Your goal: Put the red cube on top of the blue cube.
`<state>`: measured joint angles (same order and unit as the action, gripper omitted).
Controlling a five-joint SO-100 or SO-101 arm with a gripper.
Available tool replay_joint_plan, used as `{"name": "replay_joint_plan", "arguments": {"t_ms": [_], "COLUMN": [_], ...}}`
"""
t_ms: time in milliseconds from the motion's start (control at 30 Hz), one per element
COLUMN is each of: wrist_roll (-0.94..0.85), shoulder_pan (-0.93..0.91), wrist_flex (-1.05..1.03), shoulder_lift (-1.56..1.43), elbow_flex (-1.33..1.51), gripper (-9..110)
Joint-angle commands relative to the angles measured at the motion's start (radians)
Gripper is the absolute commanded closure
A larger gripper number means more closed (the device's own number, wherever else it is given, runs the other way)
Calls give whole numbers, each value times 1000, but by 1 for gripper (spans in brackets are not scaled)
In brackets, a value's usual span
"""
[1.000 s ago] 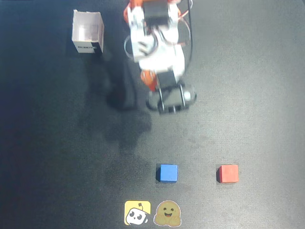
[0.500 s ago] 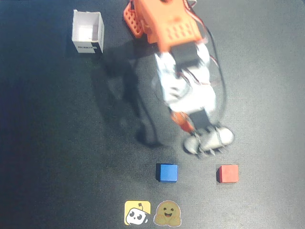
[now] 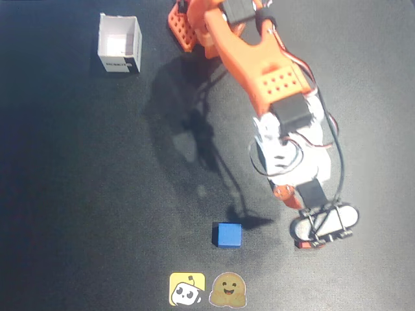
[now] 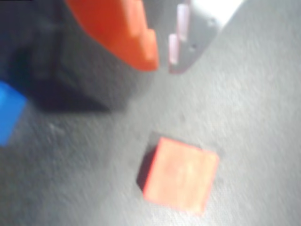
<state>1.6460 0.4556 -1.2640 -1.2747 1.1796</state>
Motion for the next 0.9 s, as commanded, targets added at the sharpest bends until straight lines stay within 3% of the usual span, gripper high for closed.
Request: {"name": "replay_joint_plan", "arguments": {"t_ms": [0, 400, 633, 867], "wrist_roll": [-57, -101, 98, 144], "shoulder_pan": [9, 41, 49, 54], "wrist_flex": [20, 25, -5, 6], "shoulder_lift": [29, 192, 216, 242], "elbow_flex": [-94, -262, -291, -314], "gripper": [101, 101, 101, 100]}}
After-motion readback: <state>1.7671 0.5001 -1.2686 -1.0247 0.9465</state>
